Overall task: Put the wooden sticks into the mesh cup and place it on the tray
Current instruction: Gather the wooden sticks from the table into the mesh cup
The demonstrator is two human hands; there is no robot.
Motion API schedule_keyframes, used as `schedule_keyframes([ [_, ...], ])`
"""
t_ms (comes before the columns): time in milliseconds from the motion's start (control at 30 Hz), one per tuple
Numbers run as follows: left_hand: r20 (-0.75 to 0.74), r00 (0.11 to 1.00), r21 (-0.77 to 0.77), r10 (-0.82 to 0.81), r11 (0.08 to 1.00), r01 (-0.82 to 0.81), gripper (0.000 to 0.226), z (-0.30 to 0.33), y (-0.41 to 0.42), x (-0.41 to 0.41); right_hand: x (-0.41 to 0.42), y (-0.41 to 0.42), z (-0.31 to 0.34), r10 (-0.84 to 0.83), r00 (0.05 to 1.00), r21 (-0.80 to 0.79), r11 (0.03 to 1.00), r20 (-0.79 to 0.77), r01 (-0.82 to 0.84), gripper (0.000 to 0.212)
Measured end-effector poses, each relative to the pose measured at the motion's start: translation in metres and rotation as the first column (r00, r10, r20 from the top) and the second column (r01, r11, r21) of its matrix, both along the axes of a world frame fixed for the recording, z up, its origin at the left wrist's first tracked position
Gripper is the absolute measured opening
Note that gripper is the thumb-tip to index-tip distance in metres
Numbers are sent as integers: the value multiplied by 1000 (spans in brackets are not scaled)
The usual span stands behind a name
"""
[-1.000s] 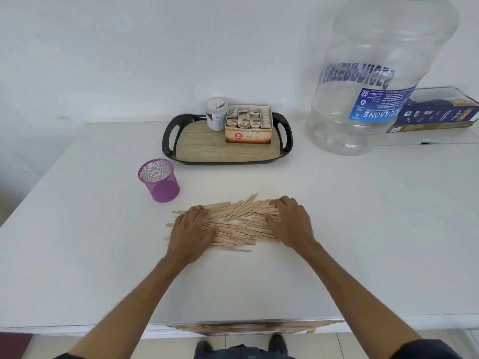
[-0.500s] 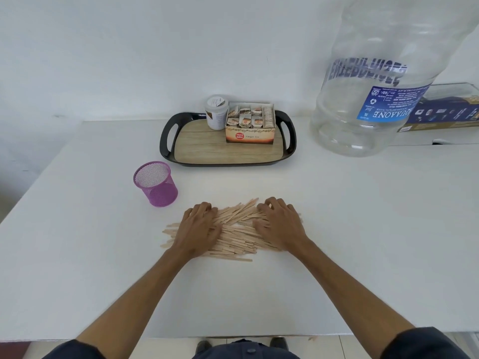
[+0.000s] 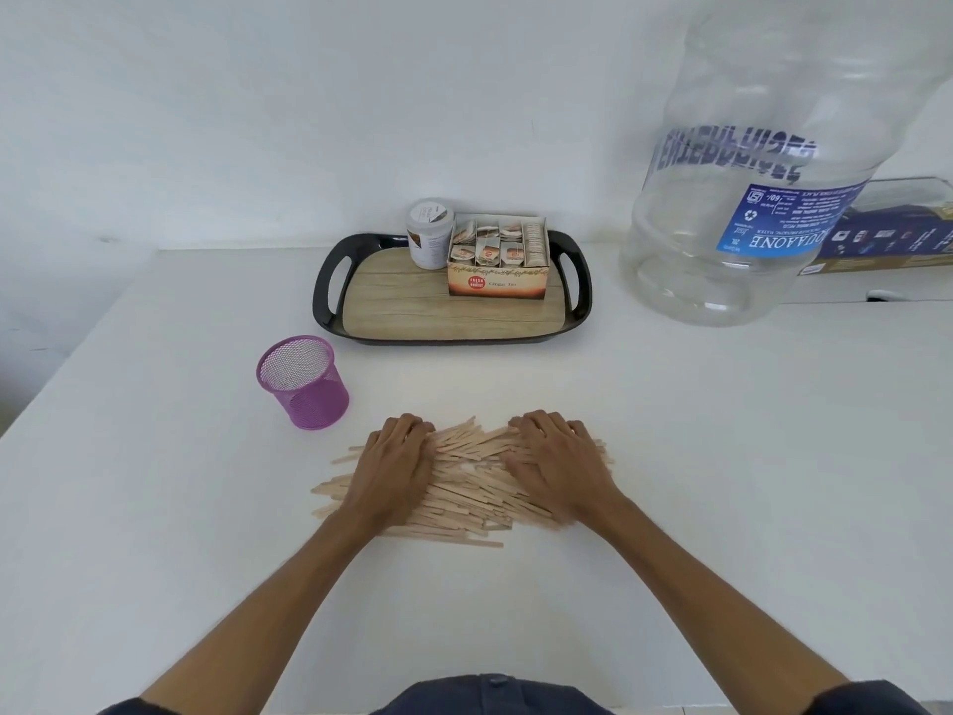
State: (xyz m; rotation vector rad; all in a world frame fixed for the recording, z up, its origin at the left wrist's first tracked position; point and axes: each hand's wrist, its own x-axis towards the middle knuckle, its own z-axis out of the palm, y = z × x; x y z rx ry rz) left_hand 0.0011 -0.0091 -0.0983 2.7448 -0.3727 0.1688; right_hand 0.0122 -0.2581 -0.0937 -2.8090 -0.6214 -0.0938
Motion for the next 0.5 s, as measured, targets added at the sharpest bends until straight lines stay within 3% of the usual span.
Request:
schedule_keyframes([
  [100, -48, 997, 64, -63, 996, 66, 57, 2, -1, 2, 0, -3, 0, 34, 998, -15, 999, -51, -35, 65],
  [200, -53, 991, 75, -123, 989, 127, 58, 0, -3, 4, 0, -4, -3, 55, 998, -20, 998, -42, -56, 62],
  [500, 39, 988, -33, -148, 988, 149, 19, -3, -16, 3, 0, 10, -7, 124, 990, -34, 992, 60, -122, 31],
])
